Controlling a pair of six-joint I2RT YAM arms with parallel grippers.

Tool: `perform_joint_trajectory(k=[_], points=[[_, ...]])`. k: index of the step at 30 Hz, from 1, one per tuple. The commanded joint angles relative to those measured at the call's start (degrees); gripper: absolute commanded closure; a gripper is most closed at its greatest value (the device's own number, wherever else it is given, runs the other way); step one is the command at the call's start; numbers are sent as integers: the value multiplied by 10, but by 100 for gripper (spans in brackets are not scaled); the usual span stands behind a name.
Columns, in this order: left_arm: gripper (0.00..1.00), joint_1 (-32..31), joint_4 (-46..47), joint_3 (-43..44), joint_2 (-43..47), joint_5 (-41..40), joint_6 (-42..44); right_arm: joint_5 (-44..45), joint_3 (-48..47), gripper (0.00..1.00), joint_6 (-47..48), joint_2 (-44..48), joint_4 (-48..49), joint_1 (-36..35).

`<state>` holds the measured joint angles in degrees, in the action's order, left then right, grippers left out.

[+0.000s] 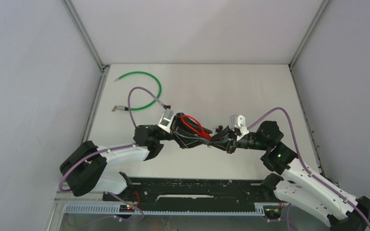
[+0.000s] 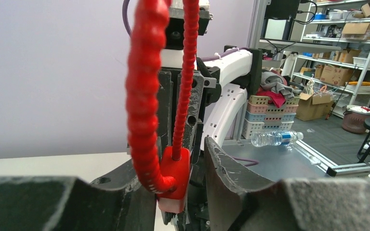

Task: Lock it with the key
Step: Lock the lock.

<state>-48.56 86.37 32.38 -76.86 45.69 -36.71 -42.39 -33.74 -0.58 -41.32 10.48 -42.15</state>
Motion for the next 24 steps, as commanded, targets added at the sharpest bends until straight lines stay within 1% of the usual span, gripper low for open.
perform_joint_trajectory(k=[1, 6, 14, 15, 16, 18, 19, 20, 24], points=[[60, -1, 49, 32, -5, 30, -21, 35, -35, 100, 5, 10, 10, 0], [60, -1, 50, 36, -8, 33, -27, 39, -42, 100, 15, 11, 3, 0], [64, -1, 50, 34, -7, 33, -29, 39, -48, 100, 19, 13, 5, 0], [66, -1, 50, 34, -7, 33, -30, 40, -48, 100, 19, 14, 6, -1], [71, -1, 49, 35, -8, 35, -31, 40, -48, 100, 19, 15, 6, -1], [86, -1, 50, 38, -10, 39, -33, 39, -48, 100, 19, 17, 4, -1], [96, -1, 50, 40, -11, 41, -33, 40, -48, 100, 20, 17, 2, -1], [99, -1, 49, 41, -11, 44, -33, 42, -48, 100, 21, 18, -3, -2], [100, -1, 49, 33, -2, 39, -24, 78, -51, 100, 15, 19, -39, -1]])
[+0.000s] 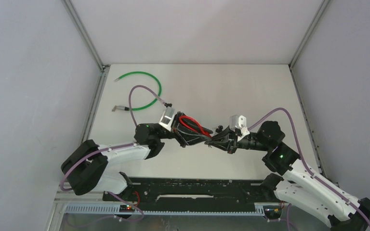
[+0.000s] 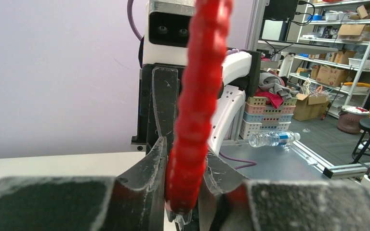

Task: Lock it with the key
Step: Lock the lock.

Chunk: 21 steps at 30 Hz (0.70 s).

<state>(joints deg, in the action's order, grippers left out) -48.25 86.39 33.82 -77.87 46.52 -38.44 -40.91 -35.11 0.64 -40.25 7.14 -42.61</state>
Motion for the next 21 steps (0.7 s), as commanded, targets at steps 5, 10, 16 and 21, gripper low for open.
perform_joint_trajectory(k=[5, 10, 16, 21], points=[[100, 14, 48, 0, 31, 7, -13, 165, -42, 100, -4, 11, -64, -1], [100, 35, 48, -26, 60, -10, -18, 203, -30, 100, -14, -4, -98, -8], [100, 52, 31, -51, 89, -27, -5, 336, 0, 100, -40, -26, -100, -69], [100, 65, 41, -56, 95, -35, -13, 310, 33, 100, -30, -19, -84, -88]])
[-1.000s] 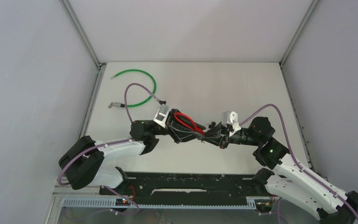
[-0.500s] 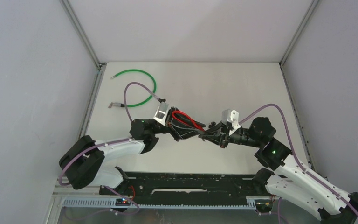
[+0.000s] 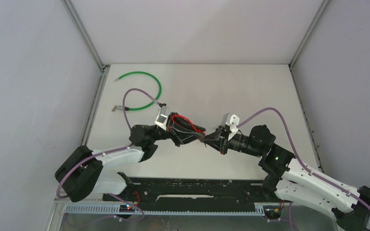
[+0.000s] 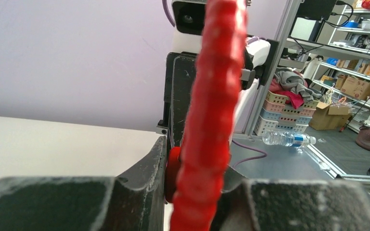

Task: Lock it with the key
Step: Lock the lock.

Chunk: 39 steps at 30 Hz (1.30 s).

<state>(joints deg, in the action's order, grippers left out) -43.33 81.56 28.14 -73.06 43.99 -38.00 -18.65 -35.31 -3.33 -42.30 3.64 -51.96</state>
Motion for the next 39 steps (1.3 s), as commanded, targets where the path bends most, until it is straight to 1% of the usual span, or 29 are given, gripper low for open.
perform_joint_trajectory(k=[1, 6, 9, 10, 11, 13, 17, 19, 20, 22, 24, 25, 27, 30, 32, 34, 37, 39], points=[[100, 17, 94, 3, 46, -10, -21, 66, 41, 100, 18, -3, -48, 3], [100, 17, 96, 16, 42, -9, -21, -8, 42, 100, 62, -22, -64, -27], [100, 18, 96, 17, 38, -13, -16, -47, 42, 100, 52, -13, -48, -44], [100, 18, 96, 16, 36, -15, -16, -39, 42, 100, 42, -8, -44, -50], [100, 18, 96, 15, 35, -16, -16, -18, 42, 100, 31, -3, -34, -59], [100, 18, 96, 13, 33, -18, -16, 66, 42, 100, 6, 5, -19, -80], [100, 18, 96, 7, 39, -20, -13, 330, 42, 100, -37, 4, -16, -121], [100, 18, 96, 7, 41, -19, -12, 390, 42, 100, -49, 4, -15, -126], [100, 18, 96, 7, 42, -18, -12, 387, 42, 100, -51, 5, -12, -127], [100, 18, 96, 9, 42, -14, -12, 328, 42, 100, -38, 10, -5, -127], [100, 18, 97, 13, 40, -2, -15, 210, 42, 100, -8, 18, 0, -127], [100, 18, 96, 16, 39, 7, -19, 128, 42, 100, 4, 23, 2, -127], [100, 18, 97, 23, 39, 28, -20, 5, 47, 100, 10, 36, 32, -127], [100, 17, 97, 28, 43, 56, -22, -129, 63, 100, -5, 45, 88, -122], [100, 17, 98, 28, 49, 68, -22, -190, 67, 100, -20, 42, 118, -116], [100, 16, 98, 28, 52, 78, -23, -223, 70, 100, -35, 39, 140, -111], [100, 13, 98, 28, 56, 91, -21, -248, 85, 100, -66, 36, 188, -96], [100, 11, 98, 29, 58, 98, -19, -240, 92, 100, -84, 36, 210, -85]])
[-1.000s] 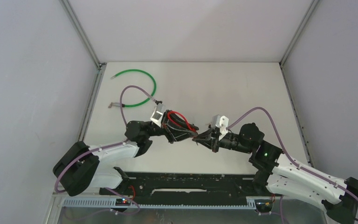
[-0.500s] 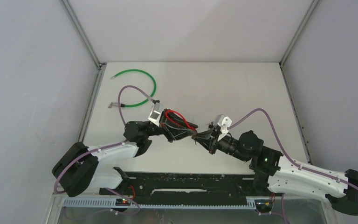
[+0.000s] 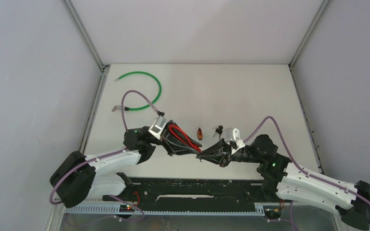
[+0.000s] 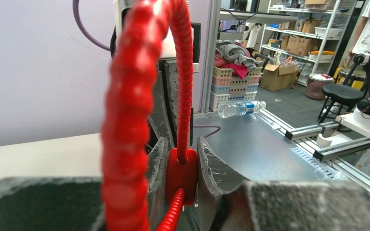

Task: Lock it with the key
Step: Lock the lock, then place the key at the center of the board.

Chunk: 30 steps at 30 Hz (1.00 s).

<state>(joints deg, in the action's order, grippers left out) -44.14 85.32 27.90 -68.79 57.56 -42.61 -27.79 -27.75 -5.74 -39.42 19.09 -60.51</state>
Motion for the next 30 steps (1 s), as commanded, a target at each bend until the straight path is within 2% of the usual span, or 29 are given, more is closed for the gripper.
perform_joint_trajectory(k=[1, 2, 9, 12, 14, 19, 21, 25, 27, 30], points=[[100, 18, 60, 30, 16, -39, 28, -122, 16, 100, -61, 5, 50, 3], [100, 18, 59, 27, 18, -45, 29, -74, 14, 100, -58, 3, 35, 3], [100, 24, 58, 12, -5, -132, 23, 430, -54, 100, -25, -75, -125, -14], [100, 24, 58, 15, -15, -140, 19, 551, -67, 100, 10, -98, -134, -37], [100, 25, 58, 16, -15, -138, 22, 551, -67, 100, 17, -98, -139, -42], [100, 51, 58, 11, -7, -139, 0, 488, -57, 100, 4, -99, -161, -29], [100, 73, 58, 1, -4, -156, -21, 445, -58, 100, -11, -111, -181, 2], [100, 123, 58, -36, 3, -185, -61, 334, -61, 99, -87, -147, -233, 109], [100, 150, 53, -53, 8, -186, -72, 287, -61, 90, -115, -172, -243, 168], [100, 185, 17, -76, 24, -188, -67, 244, -73, 56, -129, -217, -258, 232]])
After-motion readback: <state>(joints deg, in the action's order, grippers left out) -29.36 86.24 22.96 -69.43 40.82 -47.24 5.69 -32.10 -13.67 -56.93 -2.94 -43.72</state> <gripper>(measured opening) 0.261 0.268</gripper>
